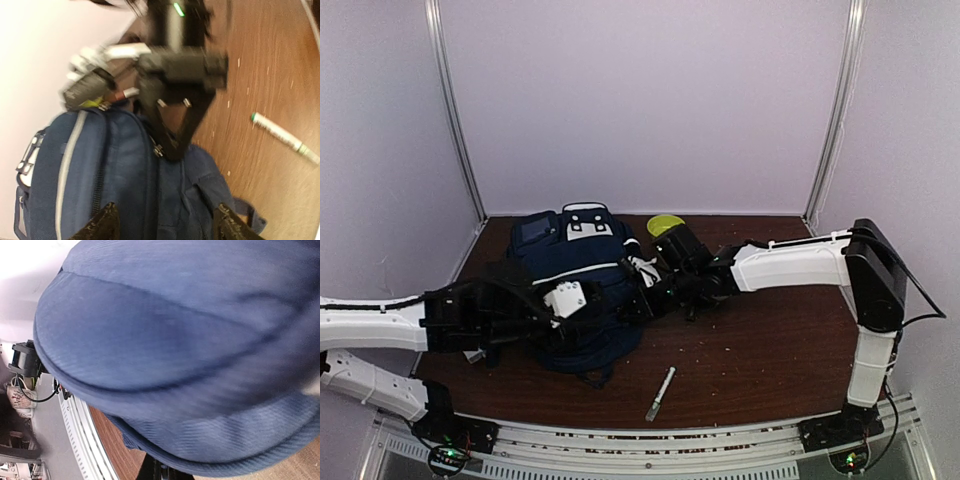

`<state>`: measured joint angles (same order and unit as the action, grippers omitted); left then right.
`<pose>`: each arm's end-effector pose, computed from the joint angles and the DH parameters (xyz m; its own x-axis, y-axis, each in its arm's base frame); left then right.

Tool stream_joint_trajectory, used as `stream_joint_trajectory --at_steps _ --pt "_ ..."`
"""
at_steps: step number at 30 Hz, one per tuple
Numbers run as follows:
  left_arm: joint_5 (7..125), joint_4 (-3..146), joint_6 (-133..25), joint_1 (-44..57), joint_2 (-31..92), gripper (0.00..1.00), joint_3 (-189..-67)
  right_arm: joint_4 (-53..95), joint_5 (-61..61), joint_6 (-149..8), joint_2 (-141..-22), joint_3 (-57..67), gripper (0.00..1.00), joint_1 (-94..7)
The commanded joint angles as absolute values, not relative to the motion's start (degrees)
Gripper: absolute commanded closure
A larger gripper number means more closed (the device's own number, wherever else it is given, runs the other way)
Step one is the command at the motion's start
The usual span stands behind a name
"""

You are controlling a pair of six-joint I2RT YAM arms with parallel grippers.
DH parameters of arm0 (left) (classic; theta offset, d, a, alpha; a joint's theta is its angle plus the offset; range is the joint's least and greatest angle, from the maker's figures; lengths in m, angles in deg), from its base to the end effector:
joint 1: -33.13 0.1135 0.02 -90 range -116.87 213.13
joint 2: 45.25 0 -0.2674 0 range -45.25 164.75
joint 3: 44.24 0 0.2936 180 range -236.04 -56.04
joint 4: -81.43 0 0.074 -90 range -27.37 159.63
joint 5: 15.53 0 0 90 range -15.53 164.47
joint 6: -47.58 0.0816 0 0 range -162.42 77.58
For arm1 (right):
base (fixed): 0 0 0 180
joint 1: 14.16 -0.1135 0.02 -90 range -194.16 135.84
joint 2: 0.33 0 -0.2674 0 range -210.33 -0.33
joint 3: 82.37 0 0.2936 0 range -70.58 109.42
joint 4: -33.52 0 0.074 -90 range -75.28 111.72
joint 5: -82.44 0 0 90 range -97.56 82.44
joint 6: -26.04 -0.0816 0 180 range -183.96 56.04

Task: Pack the student bag

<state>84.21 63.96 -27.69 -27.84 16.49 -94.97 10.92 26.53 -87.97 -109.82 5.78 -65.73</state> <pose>0.1661 -0.2708 0.2193 -0.0230 0.5579 -0.8296 0.8225 0.4823 0.3015 0.2654 0.4081 0.1605 -0.7600 -0.4157 -0.4995 -0.6463 0.4026 0.6483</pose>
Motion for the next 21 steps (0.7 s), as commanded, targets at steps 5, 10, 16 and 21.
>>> stream_joint_trajectory --at_steps 5,10,16,21 --pt "105.07 67.16 -11.85 -29.98 32.33 0.29 -100.82 12.41 25.98 -90.31 -107.88 2.37 1.00 -64.60" --pt "112.49 68.74 -11.23 -29.93 37.52 0.45 -101.56 11.79 26.24 -90.24 -107.03 2.38 1.00 -64.21" --pt "116.75 67.15 -13.34 -29.91 39.51 0.94 -99.90 11.35 24.39 -89.88 -105.57 1.22 1.00 -62.49" --pt "112.80 60.98 -17.07 -30.26 33.85 1.00 -98.66 0.32 11.83 -81.89 -104.35 4.84 1.00 -60.86"
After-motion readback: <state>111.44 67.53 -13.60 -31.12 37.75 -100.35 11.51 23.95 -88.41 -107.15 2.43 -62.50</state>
